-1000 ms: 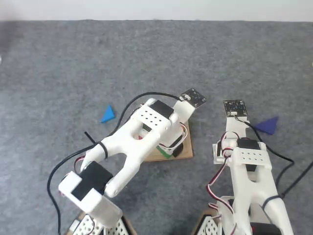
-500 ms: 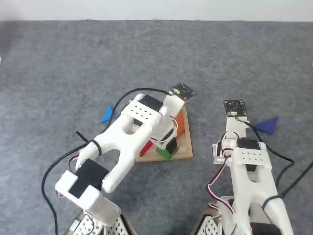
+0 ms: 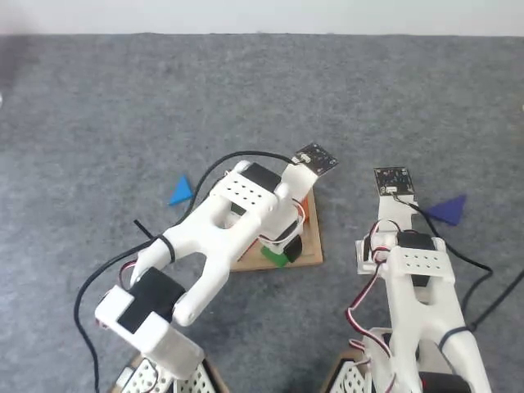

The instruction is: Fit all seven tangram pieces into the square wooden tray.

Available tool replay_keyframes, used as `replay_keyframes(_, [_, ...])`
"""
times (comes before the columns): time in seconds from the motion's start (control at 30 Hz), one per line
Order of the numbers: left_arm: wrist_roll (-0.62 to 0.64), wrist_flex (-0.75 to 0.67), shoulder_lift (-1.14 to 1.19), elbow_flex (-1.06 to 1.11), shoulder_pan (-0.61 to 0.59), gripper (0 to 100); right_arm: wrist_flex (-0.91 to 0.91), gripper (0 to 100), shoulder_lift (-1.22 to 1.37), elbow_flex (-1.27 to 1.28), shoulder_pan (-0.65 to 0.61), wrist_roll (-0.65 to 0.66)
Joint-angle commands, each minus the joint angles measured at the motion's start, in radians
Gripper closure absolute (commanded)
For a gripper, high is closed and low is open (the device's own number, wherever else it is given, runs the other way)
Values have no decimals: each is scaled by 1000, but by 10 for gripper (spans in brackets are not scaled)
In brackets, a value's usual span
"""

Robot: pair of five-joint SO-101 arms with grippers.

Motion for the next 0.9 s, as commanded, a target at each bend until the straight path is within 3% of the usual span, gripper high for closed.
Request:
replay_keyframes(0.0, [-23,-35,-8,15,-5,731,-13,745,-25,-8,13,12])
replay_keyframes(0.27, [-81,-49,110,-70,-126,731,-13,745,-25,-8,10,12])
replay_keyframes(0.7, [-106,-3,-32,-107,-123,731,-10,745,-25,-8,7,12])
replay_keyframes(0.8, [-94,-17,-72,-119,-160,731,-8,745,-25,-8,12,12])
replay_keyframes(0.87, [-9,-35,-126,-131,-195,731,-8,745,-25,-8,12,12])
